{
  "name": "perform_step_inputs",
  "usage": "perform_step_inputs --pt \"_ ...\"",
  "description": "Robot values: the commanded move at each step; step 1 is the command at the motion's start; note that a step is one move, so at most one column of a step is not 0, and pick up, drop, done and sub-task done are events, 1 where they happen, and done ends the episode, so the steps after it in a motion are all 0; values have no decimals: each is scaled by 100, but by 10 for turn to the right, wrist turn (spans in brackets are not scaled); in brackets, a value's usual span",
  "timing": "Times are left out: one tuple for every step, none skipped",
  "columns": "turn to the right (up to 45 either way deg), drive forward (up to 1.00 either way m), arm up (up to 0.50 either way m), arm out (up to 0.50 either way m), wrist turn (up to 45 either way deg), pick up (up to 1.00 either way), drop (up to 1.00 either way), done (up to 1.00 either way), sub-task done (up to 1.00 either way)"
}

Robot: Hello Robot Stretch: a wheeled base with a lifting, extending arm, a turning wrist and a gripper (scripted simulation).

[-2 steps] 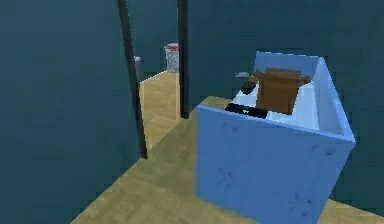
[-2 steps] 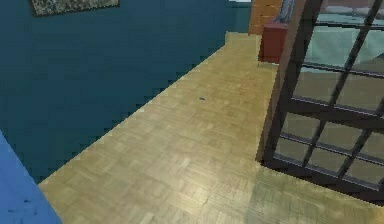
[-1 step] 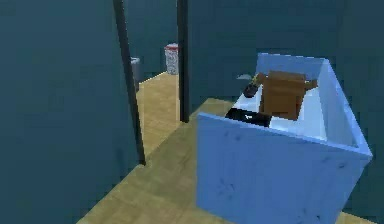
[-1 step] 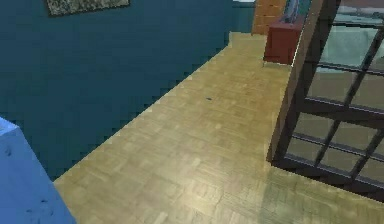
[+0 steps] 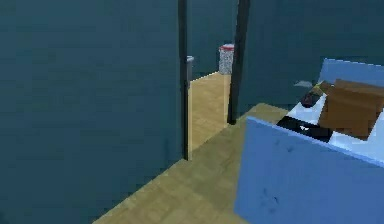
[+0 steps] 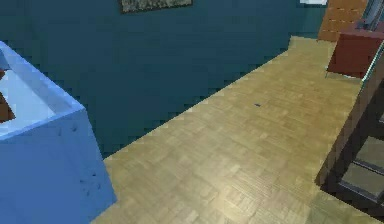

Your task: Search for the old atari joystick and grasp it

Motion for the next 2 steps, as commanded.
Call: perform_step_inputs --pt "0 100 0 0 0 0 0 0 0" --pt "-60 0 0 0 0 0 0 0 0"
